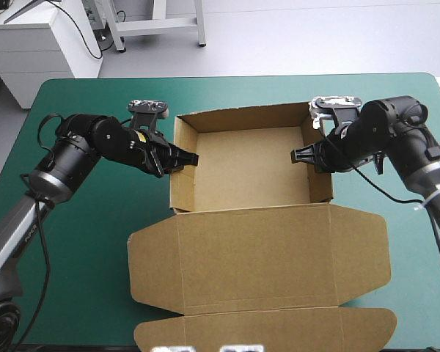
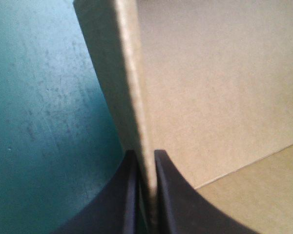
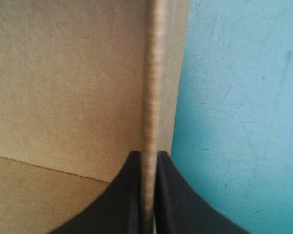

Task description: Fold the box

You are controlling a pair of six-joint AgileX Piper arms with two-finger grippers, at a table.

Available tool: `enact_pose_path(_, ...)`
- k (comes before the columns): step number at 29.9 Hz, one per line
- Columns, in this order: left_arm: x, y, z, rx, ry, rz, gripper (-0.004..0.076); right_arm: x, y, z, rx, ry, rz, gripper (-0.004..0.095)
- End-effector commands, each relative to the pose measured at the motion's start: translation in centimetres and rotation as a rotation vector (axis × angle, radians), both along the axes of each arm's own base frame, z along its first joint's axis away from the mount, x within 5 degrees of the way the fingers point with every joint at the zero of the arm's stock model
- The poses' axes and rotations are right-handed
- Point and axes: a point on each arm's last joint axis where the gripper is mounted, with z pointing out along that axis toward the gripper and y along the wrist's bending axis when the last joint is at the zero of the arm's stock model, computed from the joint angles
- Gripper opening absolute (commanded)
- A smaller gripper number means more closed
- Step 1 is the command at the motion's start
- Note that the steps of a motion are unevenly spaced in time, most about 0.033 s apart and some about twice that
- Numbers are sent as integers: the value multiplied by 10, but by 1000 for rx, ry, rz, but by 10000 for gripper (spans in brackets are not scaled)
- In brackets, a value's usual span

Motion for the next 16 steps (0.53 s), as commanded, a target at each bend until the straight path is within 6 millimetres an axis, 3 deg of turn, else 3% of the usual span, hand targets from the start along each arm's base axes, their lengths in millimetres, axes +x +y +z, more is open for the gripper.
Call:
enact_pose_path(1, 0, -6, 7, -9, -27, -47, -8, 3, 9, 7, 57, -31, 40, -12)
enact_pose_path(9, 24, -17, -39, 69, 128, -67, -8, 29, 18, -30, 49, 84, 33, -12)
enact_pose_path(16, 35, -25, -65, 80, 203, -85, -8, 45, 23, -54, 33, 145, 28, -12)
